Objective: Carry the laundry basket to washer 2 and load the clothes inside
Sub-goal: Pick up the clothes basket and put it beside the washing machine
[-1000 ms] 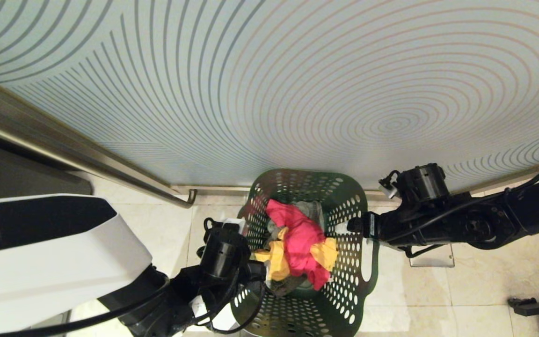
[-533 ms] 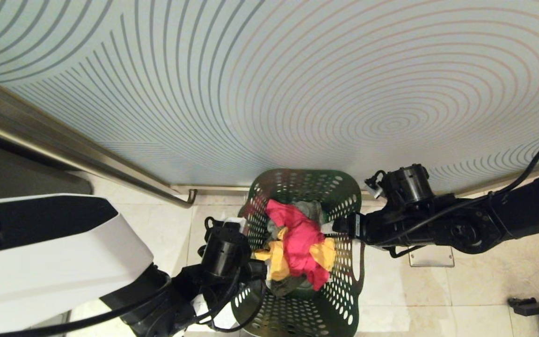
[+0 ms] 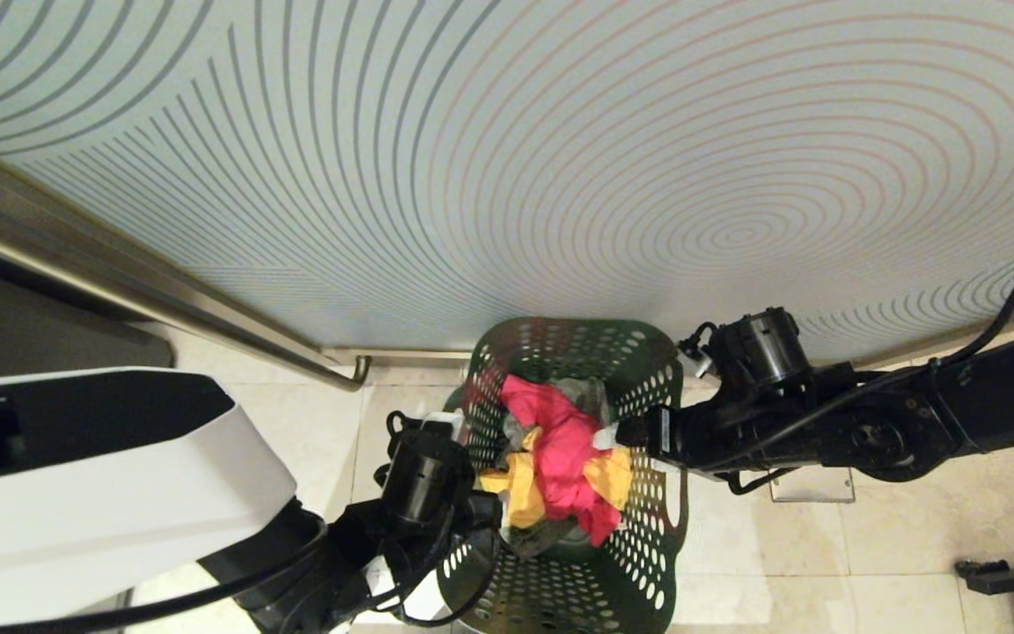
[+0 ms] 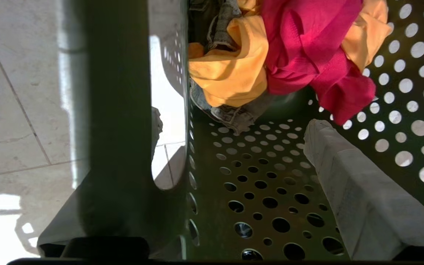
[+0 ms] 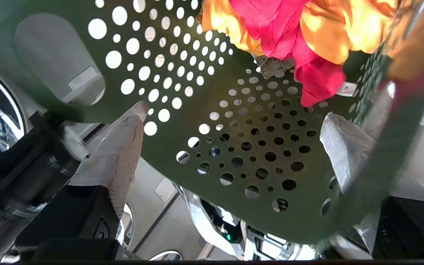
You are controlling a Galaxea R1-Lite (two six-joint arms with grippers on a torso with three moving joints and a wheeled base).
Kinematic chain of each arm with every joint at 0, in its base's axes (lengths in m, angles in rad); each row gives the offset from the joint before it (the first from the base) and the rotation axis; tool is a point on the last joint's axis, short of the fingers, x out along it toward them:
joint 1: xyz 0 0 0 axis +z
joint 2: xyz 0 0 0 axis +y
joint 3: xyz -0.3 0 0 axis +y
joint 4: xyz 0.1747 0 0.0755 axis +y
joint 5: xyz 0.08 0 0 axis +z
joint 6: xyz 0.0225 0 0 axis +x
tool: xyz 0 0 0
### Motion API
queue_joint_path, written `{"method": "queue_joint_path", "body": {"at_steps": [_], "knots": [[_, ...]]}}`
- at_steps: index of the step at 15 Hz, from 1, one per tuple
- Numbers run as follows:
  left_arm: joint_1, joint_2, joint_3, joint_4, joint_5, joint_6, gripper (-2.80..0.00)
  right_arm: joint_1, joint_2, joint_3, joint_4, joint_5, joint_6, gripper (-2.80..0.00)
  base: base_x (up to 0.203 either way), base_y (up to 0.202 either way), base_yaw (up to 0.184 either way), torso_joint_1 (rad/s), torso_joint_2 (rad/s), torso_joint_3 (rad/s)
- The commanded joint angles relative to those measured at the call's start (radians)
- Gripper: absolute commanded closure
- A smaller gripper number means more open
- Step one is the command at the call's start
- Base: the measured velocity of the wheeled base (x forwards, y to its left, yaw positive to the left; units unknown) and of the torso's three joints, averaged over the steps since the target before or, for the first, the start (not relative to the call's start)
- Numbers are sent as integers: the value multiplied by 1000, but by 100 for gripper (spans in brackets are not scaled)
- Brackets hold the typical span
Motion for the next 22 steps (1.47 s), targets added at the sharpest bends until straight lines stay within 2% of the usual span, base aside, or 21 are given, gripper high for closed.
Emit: {"method": "queue_joint_path", "body": {"at_steps": [1,12,22], "knots": [[-1,17,-2,-7,1,-2,-280,8,-31,1,13,1,3,-280,0,0,0,0,0,0],[-1,31,-89,-78,-3,-17,-280,17,18,18,1,-5,-7,-280,0,0,0,0,0,0],[9,32,-118,-68,-6,-17,-280,17,39,20,1,-6,-9,-280,0,0,0,0,0,0]]}}
